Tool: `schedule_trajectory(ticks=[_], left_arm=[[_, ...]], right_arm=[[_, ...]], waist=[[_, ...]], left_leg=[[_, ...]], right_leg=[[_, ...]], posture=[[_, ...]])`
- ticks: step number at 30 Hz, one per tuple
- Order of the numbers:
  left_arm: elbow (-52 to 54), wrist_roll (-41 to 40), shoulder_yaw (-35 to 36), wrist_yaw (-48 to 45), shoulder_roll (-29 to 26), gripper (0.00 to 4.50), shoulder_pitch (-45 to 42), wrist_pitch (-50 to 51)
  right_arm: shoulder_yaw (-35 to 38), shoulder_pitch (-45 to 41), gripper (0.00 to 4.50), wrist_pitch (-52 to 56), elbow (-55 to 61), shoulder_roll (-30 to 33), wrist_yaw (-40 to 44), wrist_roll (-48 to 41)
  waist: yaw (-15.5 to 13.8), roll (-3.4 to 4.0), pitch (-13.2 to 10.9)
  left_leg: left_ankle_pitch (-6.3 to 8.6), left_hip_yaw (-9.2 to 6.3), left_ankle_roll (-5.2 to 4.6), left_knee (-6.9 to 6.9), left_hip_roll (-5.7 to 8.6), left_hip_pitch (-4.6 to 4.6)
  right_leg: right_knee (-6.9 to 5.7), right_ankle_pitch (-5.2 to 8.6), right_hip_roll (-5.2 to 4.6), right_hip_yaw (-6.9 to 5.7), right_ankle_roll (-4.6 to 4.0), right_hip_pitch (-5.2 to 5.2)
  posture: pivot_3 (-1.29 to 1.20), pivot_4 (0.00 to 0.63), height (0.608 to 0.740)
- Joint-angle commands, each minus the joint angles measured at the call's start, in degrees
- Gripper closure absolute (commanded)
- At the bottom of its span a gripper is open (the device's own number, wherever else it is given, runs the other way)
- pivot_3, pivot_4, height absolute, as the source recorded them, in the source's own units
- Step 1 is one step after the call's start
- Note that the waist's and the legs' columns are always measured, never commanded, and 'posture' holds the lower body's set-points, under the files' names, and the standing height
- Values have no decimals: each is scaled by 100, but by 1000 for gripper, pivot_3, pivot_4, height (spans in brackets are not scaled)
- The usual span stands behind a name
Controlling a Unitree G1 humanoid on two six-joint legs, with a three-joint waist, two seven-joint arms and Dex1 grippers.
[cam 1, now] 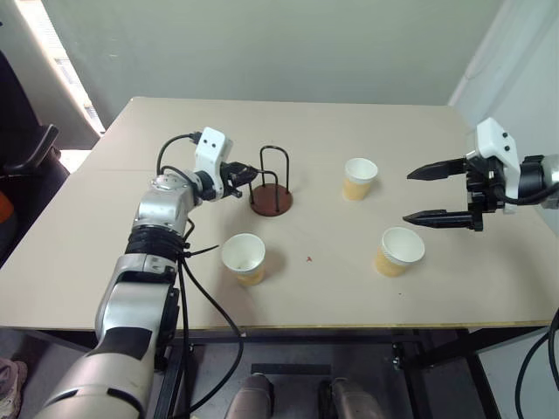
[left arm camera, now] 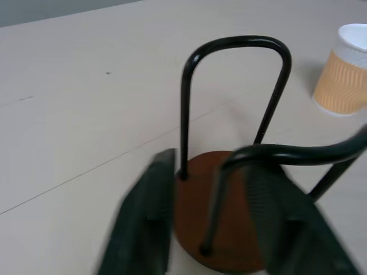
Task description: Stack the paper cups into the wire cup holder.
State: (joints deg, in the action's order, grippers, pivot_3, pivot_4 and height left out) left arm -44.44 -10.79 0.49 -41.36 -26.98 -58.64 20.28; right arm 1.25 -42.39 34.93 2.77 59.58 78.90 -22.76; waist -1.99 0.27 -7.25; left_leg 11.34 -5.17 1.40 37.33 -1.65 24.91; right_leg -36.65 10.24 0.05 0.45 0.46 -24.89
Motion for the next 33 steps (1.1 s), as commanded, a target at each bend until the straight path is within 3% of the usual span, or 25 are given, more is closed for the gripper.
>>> schedule_trajectory(ticks=[1, 2, 9, 13, 16, 22, 33], left_arm=[[292, -8, 75, -184, -85, 4168, -180, 0], [391, -63, 91, -282, -91, 4454, -167, 30], [1504, -636, 131, -1325, -145, 4454, -110, 376], [3068, -1183, -442, -2833, -381, 4454, 200, 831], [3554, -1089, -967, -3512, -612, 4454, 411, 780], [3232, -365, -1836, -3922, -418, 4454, 296, -143], [2211, 233, -1929, -3601, -25, 4454, 355, -972]], right_arm=[[201, -44, 0, -45, 127, 114, -82, -72], [190, -46, 0, -64, 118, 108, -93, -69], [131, -123, 0, -170, -3, 109, -76, -42], [97, -39, 0, -164, 130, 173, 120, -143], [117, 109, 0, -145, 277, 235, 289, -249], [135, 248, 0, -106, 406, 250, 255, -297], [300, 484, 0, 78, 654, 491, 121, -419]], waist=[[-1, 0, 0], [0, 0, 0], [-14, 0, 0], [-16, 0, 0], [-20, 1, 0], [-20, 1, 0], [-3, 2, 0]], left_leg=[[0, 0, 0, 4, 0, 0], [0, 2, 0, 7, 0, 0], [2, 7, -4, 50, 2, 4], [20, 27, -24, 66, 4, 7], [44, 56, -44, 74, 9, 1], [89, 75, -110, 93, 5, -2], [98, 82, -126, 90, 4, -3]], right_leg=[[1, 0, 0, 1, 3, 2], [2, 0, 0, 3, 5, 3], [10, 9, 4, 19, 28, 20], [15, 21, 4, 47, 47, 22], [15, 33, 4, 88, 67, 24], [17, 28, 0, 115, 80, 22], [19, 19, -7, 116, 80, 22]], posture=[[0, 150, 740], [0, 150, 740], [0, 150, 740], [0, 150, 740], [0, 150, 740], [0, 150, 740], [0, 150, 740]])
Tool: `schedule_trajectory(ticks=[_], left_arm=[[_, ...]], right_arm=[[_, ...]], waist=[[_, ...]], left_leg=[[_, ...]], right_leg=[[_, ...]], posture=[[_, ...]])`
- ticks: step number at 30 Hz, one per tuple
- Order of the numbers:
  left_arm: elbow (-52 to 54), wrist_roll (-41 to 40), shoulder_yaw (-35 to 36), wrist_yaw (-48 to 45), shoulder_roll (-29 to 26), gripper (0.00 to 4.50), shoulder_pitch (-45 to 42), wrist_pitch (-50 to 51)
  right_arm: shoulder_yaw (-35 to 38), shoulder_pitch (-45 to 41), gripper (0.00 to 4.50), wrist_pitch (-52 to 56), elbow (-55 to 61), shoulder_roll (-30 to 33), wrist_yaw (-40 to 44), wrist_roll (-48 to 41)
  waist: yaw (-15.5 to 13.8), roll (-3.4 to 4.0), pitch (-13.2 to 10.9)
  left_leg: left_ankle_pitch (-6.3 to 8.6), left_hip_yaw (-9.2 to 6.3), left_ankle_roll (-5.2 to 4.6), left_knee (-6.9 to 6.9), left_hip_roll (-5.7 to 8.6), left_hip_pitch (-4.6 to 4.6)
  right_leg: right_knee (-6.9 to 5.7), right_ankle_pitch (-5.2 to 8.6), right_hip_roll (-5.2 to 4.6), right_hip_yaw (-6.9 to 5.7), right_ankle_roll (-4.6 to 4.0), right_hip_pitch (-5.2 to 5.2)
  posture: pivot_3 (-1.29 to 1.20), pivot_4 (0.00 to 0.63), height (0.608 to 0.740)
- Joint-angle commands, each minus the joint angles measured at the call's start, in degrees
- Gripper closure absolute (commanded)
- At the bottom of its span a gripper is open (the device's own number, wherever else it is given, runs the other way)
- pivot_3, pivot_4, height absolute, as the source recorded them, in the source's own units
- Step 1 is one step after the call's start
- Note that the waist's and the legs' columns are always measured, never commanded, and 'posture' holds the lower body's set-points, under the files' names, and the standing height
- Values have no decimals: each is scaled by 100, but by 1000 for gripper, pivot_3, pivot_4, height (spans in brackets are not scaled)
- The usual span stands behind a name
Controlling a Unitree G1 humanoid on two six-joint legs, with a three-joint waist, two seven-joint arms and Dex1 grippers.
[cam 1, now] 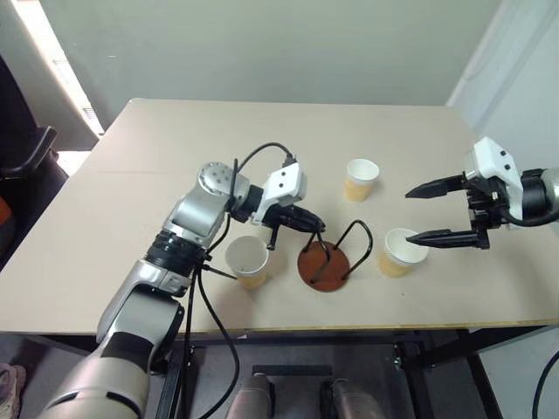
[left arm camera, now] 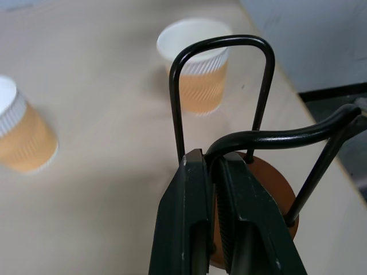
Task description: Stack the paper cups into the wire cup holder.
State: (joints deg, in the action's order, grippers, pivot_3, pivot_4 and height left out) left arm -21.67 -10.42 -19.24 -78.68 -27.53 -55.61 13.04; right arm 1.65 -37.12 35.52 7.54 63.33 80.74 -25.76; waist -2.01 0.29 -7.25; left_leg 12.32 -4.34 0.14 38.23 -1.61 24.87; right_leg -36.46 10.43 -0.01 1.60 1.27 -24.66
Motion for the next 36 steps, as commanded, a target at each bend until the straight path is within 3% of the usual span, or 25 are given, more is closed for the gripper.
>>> schedule_trajectory(ticks=[1, 4, 5, 8, 16, 24, 30, 32, 36], left_arm=[[-132, 311, 1, 207, 29, 4454, 96, -377], [-354, 501, -67, 406, 113, 4454, 132, -416], [-432, 532, -76, 438, 142, 4197, 130, -426], [-534, 564, -77, 367, 178, 3369, 138, -479], [-150, 451, 196, 172, -39, 480, 69, -540], [1052, -244, 681, -234, -479, 480, -52, 194], [1835, -511, 952, -505, -1405, 480, 235, 661], [2252, -638, 1166, -653, -1922, 480, 619, 812], [2970, -987, 1497, -596, -2426, 480, 1200, 1238]], right_arm=[[258, -38, 0, 19, 177, 127, -82, -113], [212, -90, 0, 8, 113, 121, -146, -76], [195, -107, 0, 6, 105, 117, -155, -74], [144, -142, 0, -6, 89, 112, -155, -64], [-76, 265, 0, -236, 354, 427, 130, 152], [-655, 403, 0, -571, 628, 479, 229, 600], [-1031, 355, 0, -662, 639, 407, 234, 890], [-1244, 430, 0, -792, 547, 376, 167, 1181], [-1507, 395, 0, -858, 386, 180, 3, 1538]], waist=[[0, 0, 0], [-12, 0, 0], [-19, 3, 2], [-14, 7, 4], [-17, 7, 4], [-3, 8, 4], [41, 8, 4], [54, 8, 4], [69, 8, 4]], left_leg=[[0, 0, -1, 0, 0, 0], [3, 1, -5, 0, 0, 1], [3, 1, -6, 0, 0, 1], [7, 2, -12, 3, 1, 0], [9, 4, -15, 0, 1, 4], [14, 14, -19, 2, 0, 4], [15, 14, -21, -1, -6, 4], [15, 13, -21, -3, -6, 3], [17, 13, -21, -4, -7, 3]], right_leg=[[3, 0, 0, 0, 1, 0], [10, -1, 0, 0, 2, 3], [12, -2, 0, 0, 4, 6], [23, -7, -3, 1, 11, 12], [31, -7, -2, 0, 13, 10], [45, -8, -1, 3, 15, 12], [42, -7, 1, 4, 13, 3], [41, -5, 1, 4, 10, 2], [40, -3, -1, 4, 4, -2]], posture=[[0, 150, 740], [0, 150, 740], [0, 150, 740], [0, 150, 740], [0, 150, 740], [0, 150, 740], [0, 150, 740], [0, 150, 740], [0, 150, 740]])
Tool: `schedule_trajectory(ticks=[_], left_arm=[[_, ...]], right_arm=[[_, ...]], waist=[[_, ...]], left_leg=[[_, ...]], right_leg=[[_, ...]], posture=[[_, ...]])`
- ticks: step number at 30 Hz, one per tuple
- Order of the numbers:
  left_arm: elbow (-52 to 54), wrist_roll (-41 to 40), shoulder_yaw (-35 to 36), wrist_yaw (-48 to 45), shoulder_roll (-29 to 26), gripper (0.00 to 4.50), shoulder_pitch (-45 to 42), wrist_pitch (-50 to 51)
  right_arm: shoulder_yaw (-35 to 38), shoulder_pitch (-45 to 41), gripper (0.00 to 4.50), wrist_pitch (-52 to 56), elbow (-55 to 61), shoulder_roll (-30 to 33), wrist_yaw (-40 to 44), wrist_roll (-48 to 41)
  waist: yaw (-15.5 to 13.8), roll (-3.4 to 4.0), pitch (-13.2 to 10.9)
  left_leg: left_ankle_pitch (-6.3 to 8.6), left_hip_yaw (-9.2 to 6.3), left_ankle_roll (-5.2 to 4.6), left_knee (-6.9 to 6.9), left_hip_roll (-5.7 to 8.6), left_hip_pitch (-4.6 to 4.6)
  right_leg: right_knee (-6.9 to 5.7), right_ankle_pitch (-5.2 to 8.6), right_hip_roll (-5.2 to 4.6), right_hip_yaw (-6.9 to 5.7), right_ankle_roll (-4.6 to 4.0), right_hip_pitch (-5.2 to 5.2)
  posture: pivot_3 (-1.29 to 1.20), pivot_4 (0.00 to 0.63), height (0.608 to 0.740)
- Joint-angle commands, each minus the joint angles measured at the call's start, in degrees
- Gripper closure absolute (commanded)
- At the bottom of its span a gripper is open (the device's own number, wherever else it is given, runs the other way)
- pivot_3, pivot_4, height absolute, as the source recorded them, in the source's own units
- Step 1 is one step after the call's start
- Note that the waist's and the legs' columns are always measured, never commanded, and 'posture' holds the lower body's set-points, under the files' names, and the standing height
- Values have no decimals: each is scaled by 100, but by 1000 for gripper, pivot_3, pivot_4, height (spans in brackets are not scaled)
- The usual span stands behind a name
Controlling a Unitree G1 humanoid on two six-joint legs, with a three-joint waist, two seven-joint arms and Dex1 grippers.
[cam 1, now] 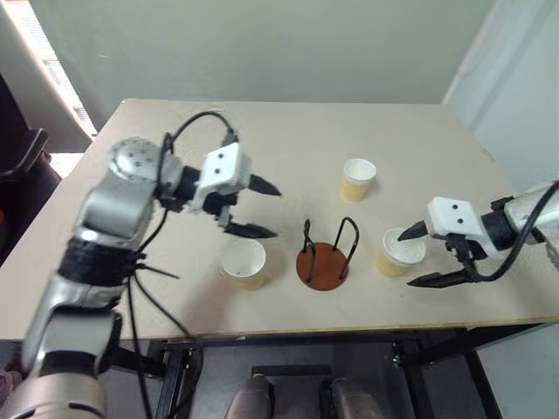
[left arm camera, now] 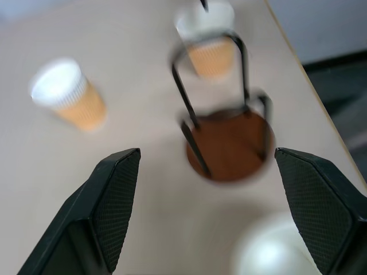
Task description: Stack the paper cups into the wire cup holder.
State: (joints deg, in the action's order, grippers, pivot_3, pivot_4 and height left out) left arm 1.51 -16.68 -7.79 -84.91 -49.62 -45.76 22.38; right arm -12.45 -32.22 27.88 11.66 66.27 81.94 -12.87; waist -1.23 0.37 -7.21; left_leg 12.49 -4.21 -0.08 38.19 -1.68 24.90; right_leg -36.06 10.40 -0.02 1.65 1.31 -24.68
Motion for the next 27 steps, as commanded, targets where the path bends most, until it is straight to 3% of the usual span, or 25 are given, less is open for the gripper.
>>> schedule_trajectory(ticks=[1, 4, 10, 15, 24, 27], left_arm=[[883, -463, 447, 113, -296, 480, 387, 453], [1354, -609, 754, 707, -330, 443, 656, 903], [1953, -1055, 1203, 1260, -421, 443, 1026, 1447], [1789, -1001, 1244, 1409, -578, 443, 1098, 1362], [1292, -945, 1411, 1493, -833, 443, 1067, 1011], [1237, -1017, 1384, 1524, -741, 443, 1005, 959]], right_arm=[[-197, -106, 0, -109, -67, -166, -152, 382], [-419, -125, 624, -167, -274, -334, -287, 728], [-314, -235, 2683, -197, -285, -420, -201, 747], [-156, -535, 4475, -220, -282, -427, -14, 584], [365, -1047, 4475, -248, -196, -240, 244, 194], [768, -2560, 4475, -30, -547, -653, 297, -478]], waist=[[-10, 0, 0], [-27, 0, 0], [11, 1, 0], [22, 1, 0], [23, 7, -4], [49, 14, -8]], left_leg=[[1, 0, -2, -1, 0, 2], [4, 0, -4, -2, 0, 1], [3, 4, -2, -4, 1, -4], [-4, 3, 9, -11, 0, -13], [-1, 4, 14, -22, 1, -12], [-2, 6, 17, -23, 3, 5]], right_leg=[[-2, 0, -1, -1, -2, -3], [-6, -2, -5, -2, -12, -2], [-5, 5, -9, -4, -60, -6], [-9, 8, -7, -3, -80, -7], [-8, 15, -7, 1, -92, -14], [-18, 15, -6, 7, -96, -42]], posture=[[0, 150, 740], [0, 150, 740], [0, 150, 740], [0, 150, 740], [0, 150, 740], [0, 150, 740]])
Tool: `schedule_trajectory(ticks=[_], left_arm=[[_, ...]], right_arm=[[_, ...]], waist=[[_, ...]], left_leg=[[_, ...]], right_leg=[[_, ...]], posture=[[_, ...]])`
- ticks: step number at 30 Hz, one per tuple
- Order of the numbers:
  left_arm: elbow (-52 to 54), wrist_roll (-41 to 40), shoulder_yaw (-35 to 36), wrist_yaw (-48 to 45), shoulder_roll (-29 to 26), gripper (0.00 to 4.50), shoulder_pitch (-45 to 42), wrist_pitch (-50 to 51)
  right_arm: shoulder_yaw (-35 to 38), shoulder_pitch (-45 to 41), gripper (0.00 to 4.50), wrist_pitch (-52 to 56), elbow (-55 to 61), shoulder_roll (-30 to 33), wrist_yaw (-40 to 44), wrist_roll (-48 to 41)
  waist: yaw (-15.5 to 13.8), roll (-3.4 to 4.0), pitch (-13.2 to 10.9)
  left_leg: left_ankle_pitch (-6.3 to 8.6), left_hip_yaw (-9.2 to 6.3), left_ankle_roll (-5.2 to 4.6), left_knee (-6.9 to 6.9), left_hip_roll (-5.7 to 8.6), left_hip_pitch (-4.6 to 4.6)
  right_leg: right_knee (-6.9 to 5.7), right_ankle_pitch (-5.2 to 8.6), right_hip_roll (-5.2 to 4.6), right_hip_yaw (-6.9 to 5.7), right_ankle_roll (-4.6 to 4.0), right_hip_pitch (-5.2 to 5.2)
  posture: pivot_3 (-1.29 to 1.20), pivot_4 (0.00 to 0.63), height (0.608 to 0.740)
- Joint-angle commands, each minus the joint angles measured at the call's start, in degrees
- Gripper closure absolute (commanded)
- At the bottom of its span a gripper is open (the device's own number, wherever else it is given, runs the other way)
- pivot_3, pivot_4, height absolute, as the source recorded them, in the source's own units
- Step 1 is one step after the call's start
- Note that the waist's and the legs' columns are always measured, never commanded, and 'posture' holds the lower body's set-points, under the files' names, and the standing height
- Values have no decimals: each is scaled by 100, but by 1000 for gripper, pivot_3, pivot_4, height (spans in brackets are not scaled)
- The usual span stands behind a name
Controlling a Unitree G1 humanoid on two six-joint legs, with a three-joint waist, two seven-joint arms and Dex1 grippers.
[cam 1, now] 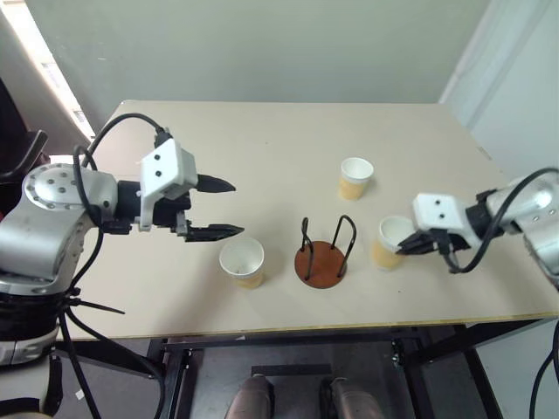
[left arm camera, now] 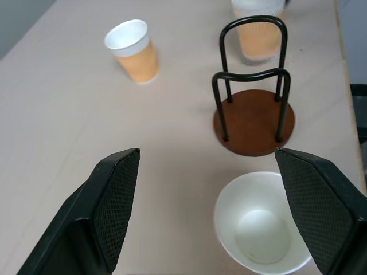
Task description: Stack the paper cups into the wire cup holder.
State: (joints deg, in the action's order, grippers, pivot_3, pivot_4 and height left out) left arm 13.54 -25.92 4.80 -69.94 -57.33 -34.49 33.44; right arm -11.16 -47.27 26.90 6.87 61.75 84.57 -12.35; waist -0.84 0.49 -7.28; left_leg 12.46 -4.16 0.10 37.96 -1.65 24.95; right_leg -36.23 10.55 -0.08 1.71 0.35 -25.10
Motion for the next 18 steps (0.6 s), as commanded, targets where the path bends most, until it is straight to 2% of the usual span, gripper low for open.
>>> schedule_trajectory(ticks=[1, 5, 9, 18], left_arm=[[8, -81, 80, 35, 65, 443, -133, -173], [-1, -43, -104, -8, 147, 443, -112, -248], [-10, 12, -219, -13, 165, 443, -113, -268], [214, -98, -91, 119, 87, 443, 122, -84]], right_arm=[[623, -1398, 4475, 44, -160, -352, 28, -592], [139, -1723, 4475, -265, -29, -859, 140, -466], [-272, -1599, 4475, -502, 70, -1173, 229, -252], [-527, -1360, 4475, -753, 94, -1225, 406, -103]], waist=[[20, 2, 0], [36, -47, 29], [34, -30, 18], [35, -29, 18]], left_leg=[[-1, 1, 2, -2, 1, 1], [3, -15, 9, -27, -11, -15], [11, -16, 26, -22, -11, -21], [5, -16, 37, -25, -11, -4]], right_leg=[[-8, 1, 2, 3, -3, -9], [-37, 31, 13, -11, -52, -15], [-64, 41, 13, -11, -65, -21], [-67, 37, 13, -10, -58, -42]], posture=[[0, 150, 740], [0, 150, 740], [0, 150, 740], [0, 150, 740]])
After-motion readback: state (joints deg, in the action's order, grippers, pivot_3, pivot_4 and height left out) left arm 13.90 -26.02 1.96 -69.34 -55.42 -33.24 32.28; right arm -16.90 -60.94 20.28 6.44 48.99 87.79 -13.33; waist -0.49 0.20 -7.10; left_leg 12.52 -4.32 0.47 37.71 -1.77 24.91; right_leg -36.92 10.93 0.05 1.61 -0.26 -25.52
